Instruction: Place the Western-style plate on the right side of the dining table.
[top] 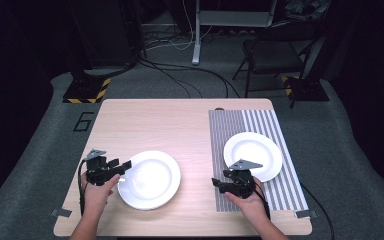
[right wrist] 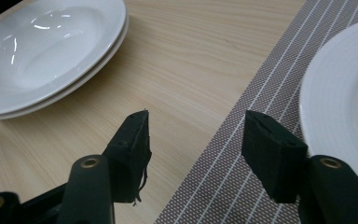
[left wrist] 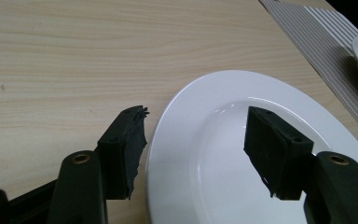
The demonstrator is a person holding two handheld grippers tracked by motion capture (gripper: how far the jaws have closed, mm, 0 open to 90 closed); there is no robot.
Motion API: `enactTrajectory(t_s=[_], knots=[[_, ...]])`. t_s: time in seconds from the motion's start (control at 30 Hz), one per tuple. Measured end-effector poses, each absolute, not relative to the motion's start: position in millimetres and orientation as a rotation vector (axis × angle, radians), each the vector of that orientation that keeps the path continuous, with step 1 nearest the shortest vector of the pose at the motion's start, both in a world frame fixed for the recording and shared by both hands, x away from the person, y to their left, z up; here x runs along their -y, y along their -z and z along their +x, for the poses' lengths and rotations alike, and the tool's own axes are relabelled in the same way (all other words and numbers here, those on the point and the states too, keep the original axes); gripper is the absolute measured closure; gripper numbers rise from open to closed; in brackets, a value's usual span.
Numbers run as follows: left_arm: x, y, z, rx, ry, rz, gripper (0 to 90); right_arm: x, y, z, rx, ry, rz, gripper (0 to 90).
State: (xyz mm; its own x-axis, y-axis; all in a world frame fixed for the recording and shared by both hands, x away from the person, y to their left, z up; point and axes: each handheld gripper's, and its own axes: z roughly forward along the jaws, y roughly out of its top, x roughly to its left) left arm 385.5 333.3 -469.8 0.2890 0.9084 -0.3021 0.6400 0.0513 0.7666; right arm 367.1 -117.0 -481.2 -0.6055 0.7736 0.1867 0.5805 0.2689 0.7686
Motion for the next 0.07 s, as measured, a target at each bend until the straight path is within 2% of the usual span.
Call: enactTrajectory(t_s=[0.07], knots=[[-337.9, 469.6, 384.7, -1.448, -0.378, 1.657, 38.0, 113.0, 484.0, 365.5, -2.324, -1.239, 1.237, 41.0]])
